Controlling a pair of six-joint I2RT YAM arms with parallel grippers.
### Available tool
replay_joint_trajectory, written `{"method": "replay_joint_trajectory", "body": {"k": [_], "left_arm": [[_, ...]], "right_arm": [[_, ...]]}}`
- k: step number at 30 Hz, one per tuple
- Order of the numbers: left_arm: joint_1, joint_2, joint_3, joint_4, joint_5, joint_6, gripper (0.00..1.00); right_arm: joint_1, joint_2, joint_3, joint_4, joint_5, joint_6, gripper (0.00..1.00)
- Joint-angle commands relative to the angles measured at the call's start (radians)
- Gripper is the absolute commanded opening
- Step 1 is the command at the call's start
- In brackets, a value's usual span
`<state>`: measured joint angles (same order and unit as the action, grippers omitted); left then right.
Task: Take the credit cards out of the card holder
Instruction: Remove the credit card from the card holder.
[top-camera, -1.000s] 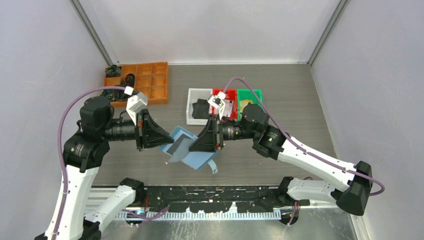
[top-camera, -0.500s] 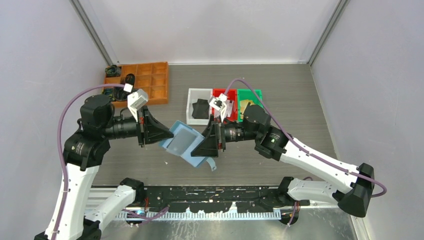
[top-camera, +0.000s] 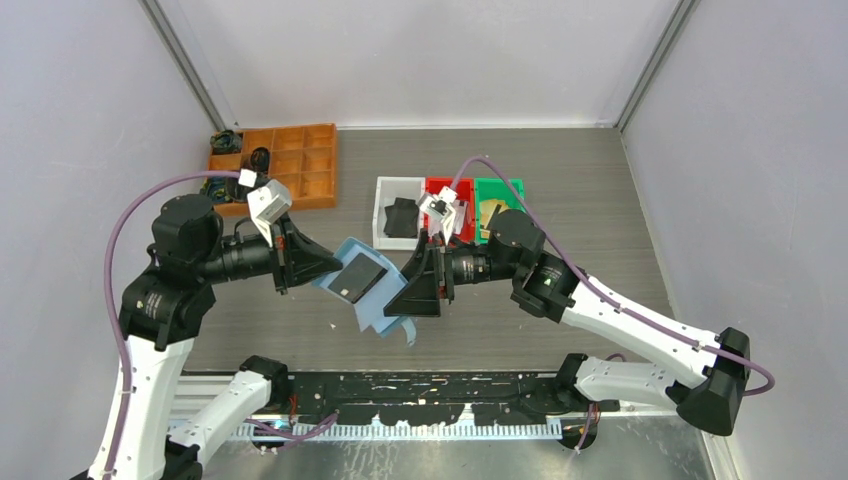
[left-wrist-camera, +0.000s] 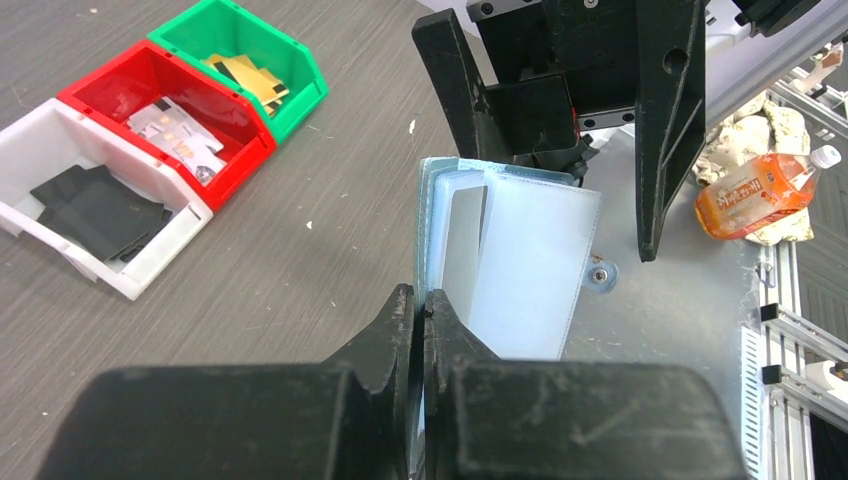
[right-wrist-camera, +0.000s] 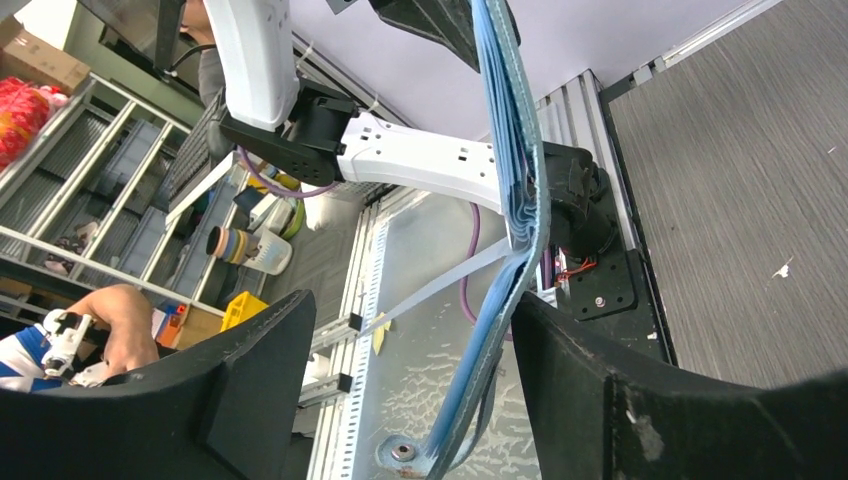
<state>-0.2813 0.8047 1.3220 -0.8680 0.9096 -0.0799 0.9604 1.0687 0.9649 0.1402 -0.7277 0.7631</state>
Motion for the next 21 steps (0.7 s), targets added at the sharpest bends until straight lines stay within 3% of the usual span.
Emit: {"method": "replay_joint_trajectory", "body": {"k": [1,4,11,13,16,18,21], "left_arm": [[0.003,-0.006,0.049,0.027,0.014,0.031,0.00],[0.002,-0.005,0.055,0.030,0.033,0.027,0.00],[0.002,0.001,0.066,0.011,0.073,0.020,0.00],[0.002,-0.004,0.066,0.010,0.064,0.021,0.00],[0.002,-0.005,0.053,0.013,0.067,0.013,0.00],[0.002,-0.006,0.029,0.014,0.094,0.001,0.24],[0.001,-0.021,-0.043,0.047,0.186,-0.055,0.57]], "right_arm": [[0.003,-0.008,0.027,0.025,-0.017,-0.005,0.77],[0.003,0.003,0.056,-0.054,0.020,-0.040,0.76],[0.001,0.028,0.084,-0.166,0.100,-0.061,0.61],[0.001,0.027,0.086,-0.171,0.105,-0.063,0.49],[0.001,0.022,0.097,-0.174,0.100,-0.063,0.24],[0.001,0.021,0.110,-0.190,0.095,-0.062,0.13],[0.001,0.025,0.124,-0.225,0.080,-0.059,0.08]]}}
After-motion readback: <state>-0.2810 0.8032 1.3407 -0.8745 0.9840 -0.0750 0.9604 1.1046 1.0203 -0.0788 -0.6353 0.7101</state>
